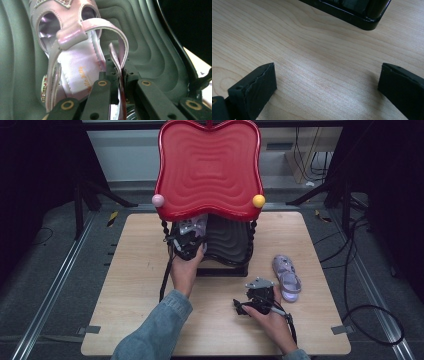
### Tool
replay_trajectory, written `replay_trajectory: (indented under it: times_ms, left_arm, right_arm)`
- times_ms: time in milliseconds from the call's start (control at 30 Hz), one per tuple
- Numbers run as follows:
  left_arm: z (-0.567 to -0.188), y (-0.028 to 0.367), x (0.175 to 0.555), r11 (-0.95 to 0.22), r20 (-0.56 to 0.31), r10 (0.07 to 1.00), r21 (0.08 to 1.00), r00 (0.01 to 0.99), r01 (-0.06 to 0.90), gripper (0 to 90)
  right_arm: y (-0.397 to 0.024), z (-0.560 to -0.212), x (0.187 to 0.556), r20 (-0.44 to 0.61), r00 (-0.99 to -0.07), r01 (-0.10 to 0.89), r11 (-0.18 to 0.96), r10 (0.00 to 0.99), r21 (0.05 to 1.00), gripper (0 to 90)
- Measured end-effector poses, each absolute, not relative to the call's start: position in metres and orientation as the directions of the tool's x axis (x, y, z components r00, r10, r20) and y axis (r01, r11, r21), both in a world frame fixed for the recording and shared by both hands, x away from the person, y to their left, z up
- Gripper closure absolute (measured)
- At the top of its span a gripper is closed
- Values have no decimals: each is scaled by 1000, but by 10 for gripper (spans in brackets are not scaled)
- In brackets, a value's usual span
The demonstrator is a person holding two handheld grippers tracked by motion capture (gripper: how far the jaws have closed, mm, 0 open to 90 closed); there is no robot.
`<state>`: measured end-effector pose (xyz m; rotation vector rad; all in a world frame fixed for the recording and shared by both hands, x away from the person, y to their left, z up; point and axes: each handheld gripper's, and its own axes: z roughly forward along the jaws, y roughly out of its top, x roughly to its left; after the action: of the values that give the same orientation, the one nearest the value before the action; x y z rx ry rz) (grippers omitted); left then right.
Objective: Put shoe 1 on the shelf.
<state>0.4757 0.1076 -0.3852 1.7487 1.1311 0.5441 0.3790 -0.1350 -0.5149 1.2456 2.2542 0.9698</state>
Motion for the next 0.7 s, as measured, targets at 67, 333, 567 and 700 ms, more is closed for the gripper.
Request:
replay_trajectory:
  times_ms: [67,333,567,700]
  left_arm:
    - [-386,107,476,-116,-125,874,885,470,451,846]
    - [-386,105,476,-131,-111,876,882,469,452,835]
    - [-385,105,477,-132,-119,870,878,478,460,787]
    - [-385,105,477,-118,-145,861,875,487,469,717]
  right_arm:
    - [-135,-515,379,-4,-530,580,366,848,728,20]
    - [-135,-515,379,-5,-530,581,367,848,727,20]
    - [-135,-515,379,-4,-530,580,366,848,728,20]
    - [-135,-515,379,-3,-530,580,366,848,728,20]
